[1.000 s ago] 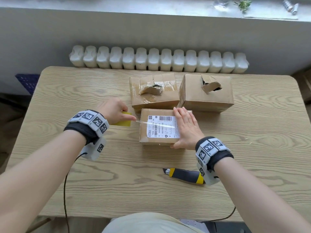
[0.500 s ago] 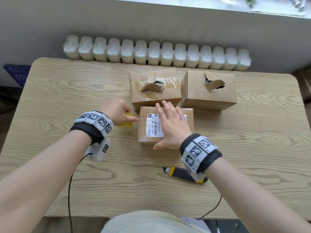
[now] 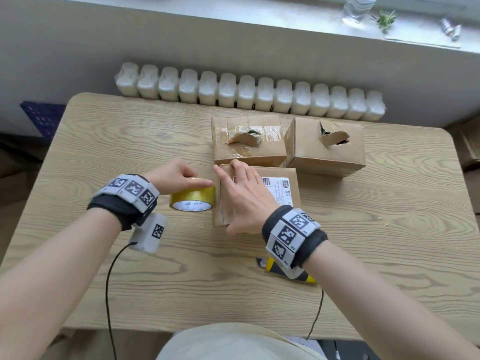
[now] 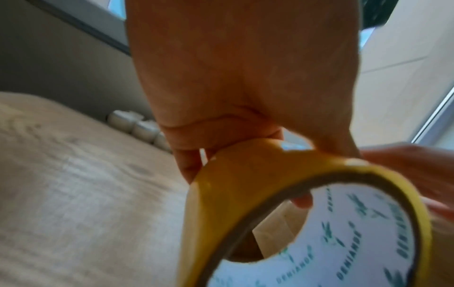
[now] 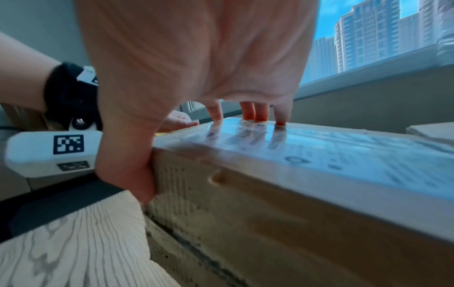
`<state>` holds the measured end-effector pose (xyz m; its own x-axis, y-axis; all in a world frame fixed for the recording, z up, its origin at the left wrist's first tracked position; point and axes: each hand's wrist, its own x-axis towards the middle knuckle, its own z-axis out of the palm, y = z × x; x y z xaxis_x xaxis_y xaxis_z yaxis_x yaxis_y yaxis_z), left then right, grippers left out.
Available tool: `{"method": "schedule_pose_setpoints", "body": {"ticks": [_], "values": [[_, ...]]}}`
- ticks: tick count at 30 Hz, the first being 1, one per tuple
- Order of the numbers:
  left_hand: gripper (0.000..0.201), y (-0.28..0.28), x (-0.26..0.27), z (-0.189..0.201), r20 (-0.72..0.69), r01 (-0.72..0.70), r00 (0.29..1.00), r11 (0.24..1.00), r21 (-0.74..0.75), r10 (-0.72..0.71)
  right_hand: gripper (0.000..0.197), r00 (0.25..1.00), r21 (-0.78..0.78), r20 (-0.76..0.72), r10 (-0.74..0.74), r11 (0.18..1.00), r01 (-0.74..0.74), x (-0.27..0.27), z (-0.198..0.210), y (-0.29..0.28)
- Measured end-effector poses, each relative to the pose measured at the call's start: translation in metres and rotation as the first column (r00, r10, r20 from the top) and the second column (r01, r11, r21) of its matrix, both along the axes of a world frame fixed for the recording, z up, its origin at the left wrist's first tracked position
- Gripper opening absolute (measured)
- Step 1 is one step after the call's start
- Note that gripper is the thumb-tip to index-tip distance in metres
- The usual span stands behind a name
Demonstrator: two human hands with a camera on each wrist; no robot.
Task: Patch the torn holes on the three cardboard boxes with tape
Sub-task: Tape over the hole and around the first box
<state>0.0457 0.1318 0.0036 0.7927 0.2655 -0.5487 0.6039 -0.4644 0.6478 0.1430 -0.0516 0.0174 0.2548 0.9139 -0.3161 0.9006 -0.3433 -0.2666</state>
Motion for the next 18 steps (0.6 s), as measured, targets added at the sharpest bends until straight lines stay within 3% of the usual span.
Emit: {"method": "schedule_pose_setpoints", "body": {"ticks": [5,8,10,14,18], "values": [[0.051,0.008,-0.014,0.053,0.169,0.036,0.986,0.991,-0.131,-0.013,0.127,0.952,0.195,-0.296,-0.076,0.971,0.138,0.004,0.026,-0.016],[0.029,0.003,-0.016,0.075,0.285,0.013,0.956,0.959,-0.282,0.071,0.125,0.876,0.27,-0.464,-0.134,0.92,0.284,0.007,0.022,-0.026],[0.023,-0.005,-0.013,0.08,0.309,-0.002,0.946,0.955,-0.297,0.098,0.125,0.833,0.267,-0.527,-0.17,0.897,0.353,0.005,0.017,-0.031],[0.005,-0.027,-0.002,0.079,0.326,-0.037,0.938,0.969,-0.243,0.117,0.13,0.809,0.222,-0.541,-0.231,0.888,0.402,0.001,0.011,-0.044],[0.018,-0.04,0.01,0.087,0.338,0.008,0.94,0.992,-0.124,0.035,0.137,0.9,0.191,-0.383,-0.206,0.936,0.296,0.007,0.019,-0.049]]}}
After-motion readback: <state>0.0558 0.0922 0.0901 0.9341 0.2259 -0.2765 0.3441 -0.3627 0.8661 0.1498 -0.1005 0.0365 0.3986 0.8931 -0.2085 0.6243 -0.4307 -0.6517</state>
